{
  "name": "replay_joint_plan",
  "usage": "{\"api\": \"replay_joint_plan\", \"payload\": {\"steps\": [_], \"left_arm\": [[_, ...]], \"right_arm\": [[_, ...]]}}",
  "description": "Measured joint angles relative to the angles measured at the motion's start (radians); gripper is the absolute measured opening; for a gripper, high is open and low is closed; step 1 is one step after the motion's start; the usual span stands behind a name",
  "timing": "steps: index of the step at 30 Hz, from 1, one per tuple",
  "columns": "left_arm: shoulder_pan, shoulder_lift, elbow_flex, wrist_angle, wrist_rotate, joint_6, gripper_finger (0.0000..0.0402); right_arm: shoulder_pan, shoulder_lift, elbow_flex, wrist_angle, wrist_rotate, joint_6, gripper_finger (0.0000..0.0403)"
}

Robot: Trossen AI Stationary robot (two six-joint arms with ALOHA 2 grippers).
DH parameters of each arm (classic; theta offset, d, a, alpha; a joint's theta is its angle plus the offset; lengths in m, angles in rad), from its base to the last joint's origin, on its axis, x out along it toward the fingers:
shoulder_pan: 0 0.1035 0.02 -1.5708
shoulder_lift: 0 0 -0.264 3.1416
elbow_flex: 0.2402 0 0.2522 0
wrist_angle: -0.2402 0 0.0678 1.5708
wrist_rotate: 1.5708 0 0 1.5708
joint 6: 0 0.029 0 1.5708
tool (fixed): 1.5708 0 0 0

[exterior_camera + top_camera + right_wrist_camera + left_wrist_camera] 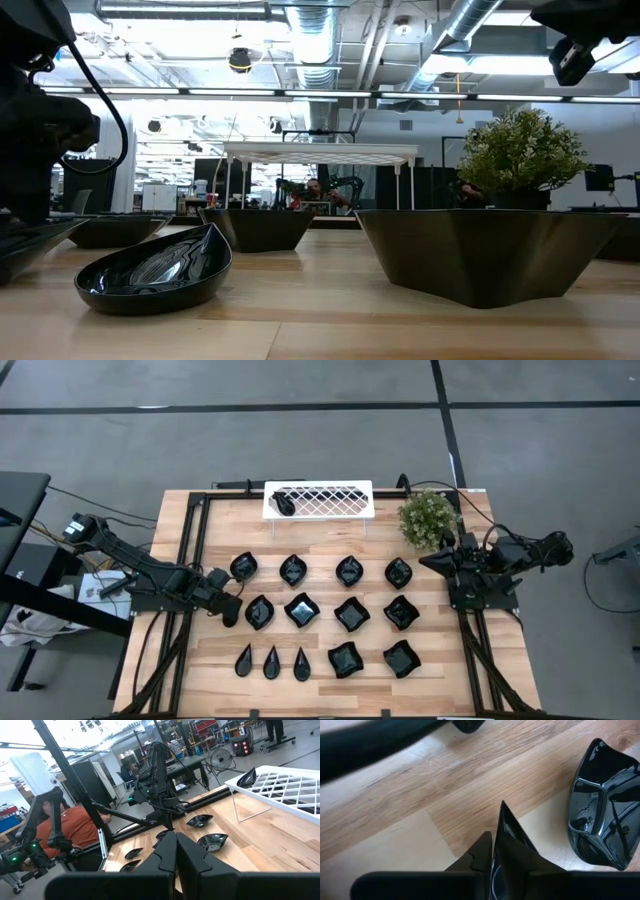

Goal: Pick & Place Mini shaped plates
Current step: Stack the black drop shaped plate on top of the black drop shaped plate on the shelf

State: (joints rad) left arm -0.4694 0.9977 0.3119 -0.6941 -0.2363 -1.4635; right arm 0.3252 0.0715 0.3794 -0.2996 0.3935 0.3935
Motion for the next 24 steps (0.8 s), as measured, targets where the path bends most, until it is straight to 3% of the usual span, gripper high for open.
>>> {"api": "replay_joint_plan", "payload": {"steps": [5, 24], "left_arm": [[0.000, 0.000, 0.000, 0.000, 0.000, -0.003, 0.0008], [0.000, -0.068, 0.000, -0.007, 0.033, -0.011, 0.0004]], "right_arm": [[0.000, 0.000, 0.000, 0.000, 0.000, 0.000, 0.0000], [0.000, 0.000, 0.000, 0.002, 0.000, 0.000, 0.0000]]}}
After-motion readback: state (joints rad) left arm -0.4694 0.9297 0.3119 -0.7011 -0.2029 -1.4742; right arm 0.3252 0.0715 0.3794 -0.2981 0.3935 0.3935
